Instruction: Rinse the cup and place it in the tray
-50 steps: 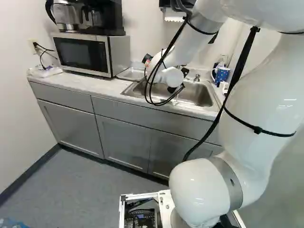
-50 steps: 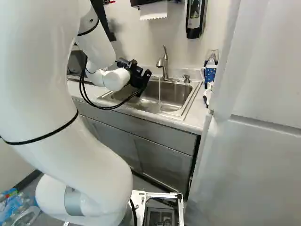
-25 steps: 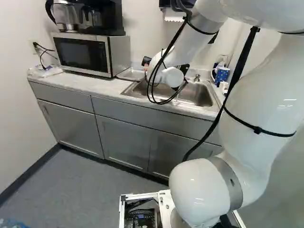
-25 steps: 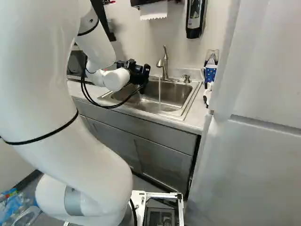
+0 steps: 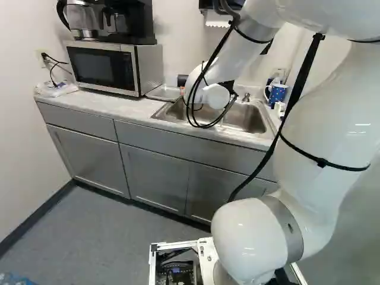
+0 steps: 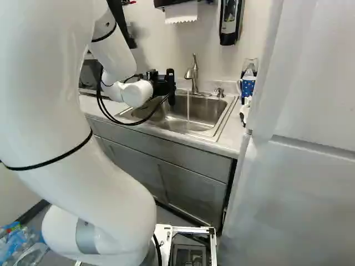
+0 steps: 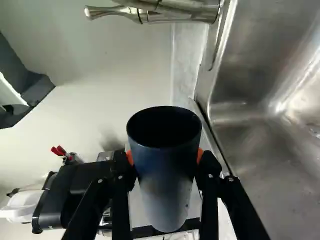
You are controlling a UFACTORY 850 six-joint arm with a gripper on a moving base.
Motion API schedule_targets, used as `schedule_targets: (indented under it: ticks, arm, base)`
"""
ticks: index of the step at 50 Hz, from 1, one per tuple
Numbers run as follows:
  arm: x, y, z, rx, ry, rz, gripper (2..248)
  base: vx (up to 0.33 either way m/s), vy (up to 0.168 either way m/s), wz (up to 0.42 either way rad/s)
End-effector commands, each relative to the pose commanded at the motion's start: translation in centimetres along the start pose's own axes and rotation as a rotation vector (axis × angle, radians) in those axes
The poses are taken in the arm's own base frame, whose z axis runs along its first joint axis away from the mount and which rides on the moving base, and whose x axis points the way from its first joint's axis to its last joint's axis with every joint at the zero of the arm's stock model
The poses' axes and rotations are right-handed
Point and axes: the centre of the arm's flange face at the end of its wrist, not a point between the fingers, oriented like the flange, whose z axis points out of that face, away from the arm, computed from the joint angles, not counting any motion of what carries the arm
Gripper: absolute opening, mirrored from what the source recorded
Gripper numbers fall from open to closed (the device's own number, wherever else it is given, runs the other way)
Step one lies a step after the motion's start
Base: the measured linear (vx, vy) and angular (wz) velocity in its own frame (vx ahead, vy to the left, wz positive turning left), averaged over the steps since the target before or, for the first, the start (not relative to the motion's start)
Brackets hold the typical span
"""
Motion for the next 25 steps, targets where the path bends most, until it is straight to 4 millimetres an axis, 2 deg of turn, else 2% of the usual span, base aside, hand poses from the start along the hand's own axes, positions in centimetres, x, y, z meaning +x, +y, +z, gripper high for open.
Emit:
schedule_targets:
  ticks: [25]
  arm:
    - [0.0, 0.0, 0.0, 0.0, 0.0, -0.263, 125]
  base:
    - [0.0, 0.0, 0.0]
